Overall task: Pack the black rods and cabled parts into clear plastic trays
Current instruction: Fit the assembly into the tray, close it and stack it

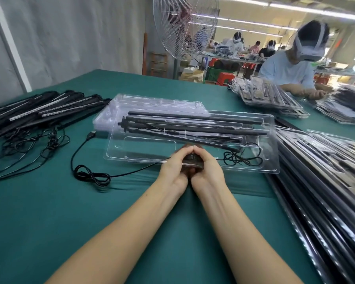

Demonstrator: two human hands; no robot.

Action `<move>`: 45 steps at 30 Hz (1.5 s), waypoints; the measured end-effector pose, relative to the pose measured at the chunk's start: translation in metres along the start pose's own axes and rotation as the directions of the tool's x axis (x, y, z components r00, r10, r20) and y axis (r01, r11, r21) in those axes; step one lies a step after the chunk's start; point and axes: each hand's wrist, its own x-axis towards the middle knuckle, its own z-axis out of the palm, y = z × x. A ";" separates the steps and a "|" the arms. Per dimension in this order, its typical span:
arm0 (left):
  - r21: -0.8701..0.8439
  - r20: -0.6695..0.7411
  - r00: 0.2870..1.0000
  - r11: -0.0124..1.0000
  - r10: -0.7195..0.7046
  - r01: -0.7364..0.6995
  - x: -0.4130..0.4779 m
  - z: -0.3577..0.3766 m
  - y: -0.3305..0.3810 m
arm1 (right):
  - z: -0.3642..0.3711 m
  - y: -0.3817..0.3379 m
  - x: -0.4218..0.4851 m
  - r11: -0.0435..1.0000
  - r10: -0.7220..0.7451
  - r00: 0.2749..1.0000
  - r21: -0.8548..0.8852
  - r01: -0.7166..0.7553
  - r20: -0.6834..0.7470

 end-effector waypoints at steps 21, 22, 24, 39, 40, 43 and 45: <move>0.021 0.125 0.992 1.000 -0.008 0.005 -0.003 -0.003 0.009 | 0.001 -0.001 -0.006 0.997 -0.037 0.996 0.070 0.032 0.075; 0.009 0.122 0.992 1.000 -0.012 0.011 -0.002 -0.003 0.009 | 0.002 0.000 -0.006 0.997 -0.053 0.997 0.060 0.049 0.060; -0.011 0.111 0.994 1.000 -0.008 0.009 -0.002 -0.003 0.009 | 0.003 0.001 -0.005 0.996 -0.082 0.996 0.042 0.081 0.025; 0.059 0.042 0.995 0.994 0.094 -0.097 0.007 -0.015 0.023 | -0.007 0.000 -0.003 0.973 -0.050 0.962 -0.203 0.106 0.267; 0.093 0.062 0.993 0.990 0.099 -0.105 0.008 -0.017 0.024 | -0.008 -0.001 -0.001 0.962 -0.054 0.959 -0.244 0.125 0.278; 0.169 0.113 0.990 0.980 0.085 -0.103 0.013 -0.022 0.025 | -0.011 -0.006 0.001 0.968 -0.003 0.970 -0.243 0.065 0.245; 0.205 0.141 0.989 0.975 0.055 -0.083 0.014 -0.022 0.025 | -0.012 -0.009 0.001 0.981 0.020 0.981 -0.195 0.018 0.192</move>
